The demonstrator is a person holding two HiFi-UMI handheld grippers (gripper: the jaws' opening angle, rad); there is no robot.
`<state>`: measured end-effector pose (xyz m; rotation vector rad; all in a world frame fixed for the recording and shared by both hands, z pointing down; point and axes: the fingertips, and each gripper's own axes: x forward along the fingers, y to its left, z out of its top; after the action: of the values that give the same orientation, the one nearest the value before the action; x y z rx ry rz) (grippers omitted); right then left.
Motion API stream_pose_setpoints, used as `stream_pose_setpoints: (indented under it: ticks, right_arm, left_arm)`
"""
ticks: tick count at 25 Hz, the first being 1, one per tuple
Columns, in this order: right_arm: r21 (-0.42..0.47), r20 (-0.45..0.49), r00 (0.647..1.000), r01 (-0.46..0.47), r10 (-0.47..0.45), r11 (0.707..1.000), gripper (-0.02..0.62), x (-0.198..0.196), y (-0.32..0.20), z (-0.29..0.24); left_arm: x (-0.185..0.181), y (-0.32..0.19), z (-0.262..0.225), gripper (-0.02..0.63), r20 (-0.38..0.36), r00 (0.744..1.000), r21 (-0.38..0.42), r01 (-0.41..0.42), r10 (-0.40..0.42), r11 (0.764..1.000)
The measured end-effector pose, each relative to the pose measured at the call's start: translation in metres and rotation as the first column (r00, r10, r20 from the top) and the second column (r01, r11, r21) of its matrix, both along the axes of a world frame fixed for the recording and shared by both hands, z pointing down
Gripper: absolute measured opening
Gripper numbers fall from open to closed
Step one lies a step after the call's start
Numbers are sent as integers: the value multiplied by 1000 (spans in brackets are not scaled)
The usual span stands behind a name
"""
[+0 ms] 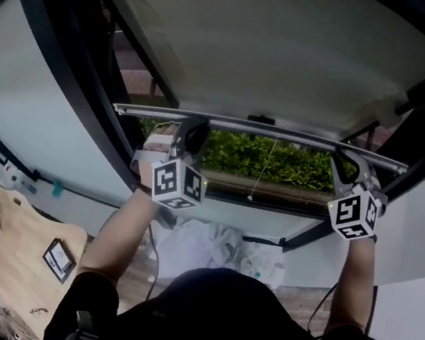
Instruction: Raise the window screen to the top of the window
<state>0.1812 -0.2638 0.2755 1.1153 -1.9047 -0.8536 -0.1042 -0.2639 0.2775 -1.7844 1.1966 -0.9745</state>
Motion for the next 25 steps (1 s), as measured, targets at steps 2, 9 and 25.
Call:
stream_pose_setpoints:
  ticks: [2,9,25]
  right_arm:
    - [3,-12,1000,5,-5,1000,56,-2,0,-8]
    - [-8,-53,999,13,-14,1000,52,1,-2,-34]
    - [23,-163,985,53,-48,998,46,-2,3,-91]
  left_arm:
    - [0,1,-8,55,-1,1000,-6,3,-3,1000]
    - [2,-1,-34,55,-2,1000,-84,-1,1,997]
    - [2,8,-95,51,-7,999,-90,-42,41,995]
